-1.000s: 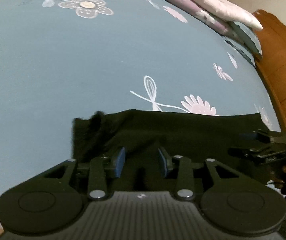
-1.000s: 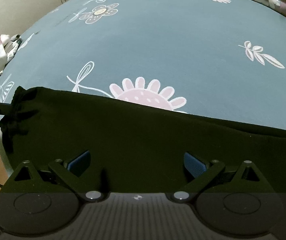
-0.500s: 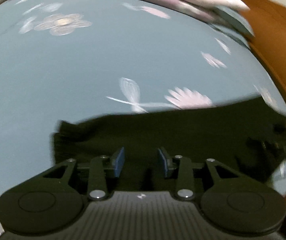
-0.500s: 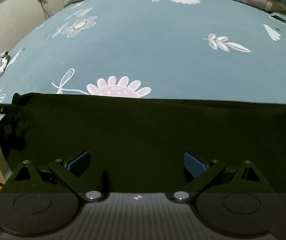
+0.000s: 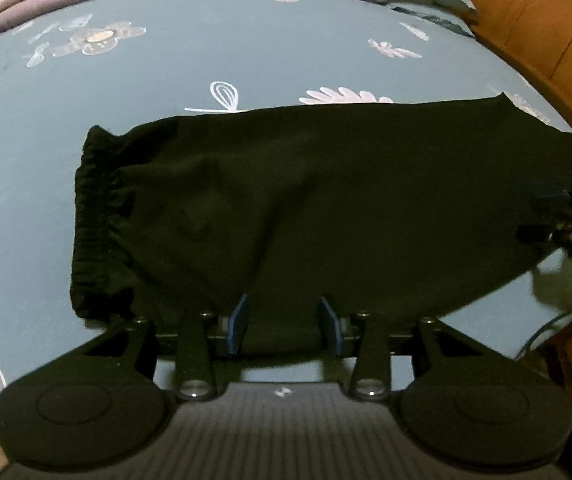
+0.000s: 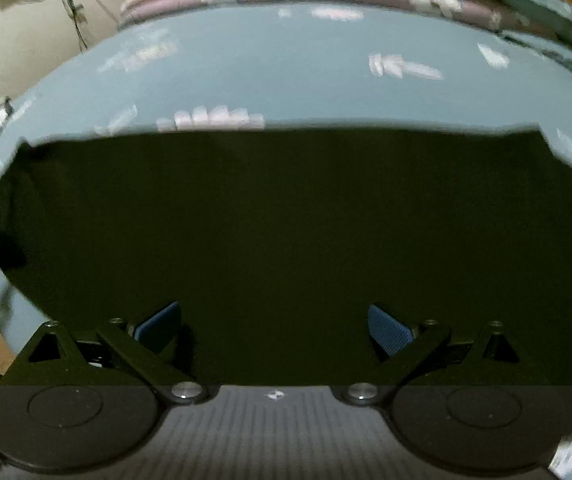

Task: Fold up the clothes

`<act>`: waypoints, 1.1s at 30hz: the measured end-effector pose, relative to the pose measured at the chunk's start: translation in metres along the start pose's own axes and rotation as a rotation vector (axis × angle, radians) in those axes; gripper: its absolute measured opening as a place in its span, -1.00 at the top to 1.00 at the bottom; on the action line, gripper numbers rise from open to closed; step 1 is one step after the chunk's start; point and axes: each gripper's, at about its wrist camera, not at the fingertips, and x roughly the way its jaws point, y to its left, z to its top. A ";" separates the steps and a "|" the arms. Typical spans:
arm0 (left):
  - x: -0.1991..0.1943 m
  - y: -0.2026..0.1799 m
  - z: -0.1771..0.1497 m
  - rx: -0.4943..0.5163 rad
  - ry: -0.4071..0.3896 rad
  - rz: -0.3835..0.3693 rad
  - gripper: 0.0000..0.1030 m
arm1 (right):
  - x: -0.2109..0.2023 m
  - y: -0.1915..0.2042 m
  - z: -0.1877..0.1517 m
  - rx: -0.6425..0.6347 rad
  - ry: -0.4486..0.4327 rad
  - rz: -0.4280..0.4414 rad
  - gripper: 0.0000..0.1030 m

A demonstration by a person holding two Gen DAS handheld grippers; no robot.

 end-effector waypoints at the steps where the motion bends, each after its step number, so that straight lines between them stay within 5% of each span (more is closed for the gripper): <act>1: -0.001 -0.001 -0.001 0.008 -0.006 -0.001 0.12 | -0.001 0.005 -0.007 -0.040 -0.026 -0.021 -1.00; 7: -0.004 -0.009 -0.004 0.030 -0.034 0.010 -0.03 | -0.002 0.011 -0.019 -0.052 -0.084 -0.056 -1.00; 20: -0.008 -0.034 0.053 0.054 -0.134 -0.138 -0.02 | -0.014 -0.014 0.000 0.020 -0.142 -0.081 -1.00; 28: 0.041 -0.076 0.111 0.156 -0.061 -0.263 -0.02 | -0.015 -0.043 0.035 0.061 -0.152 -0.102 -1.00; 33: 0.057 -0.067 0.112 0.095 -0.031 -0.176 -0.02 | 0.008 -0.064 0.074 0.021 -0.136 -0.116 -1.00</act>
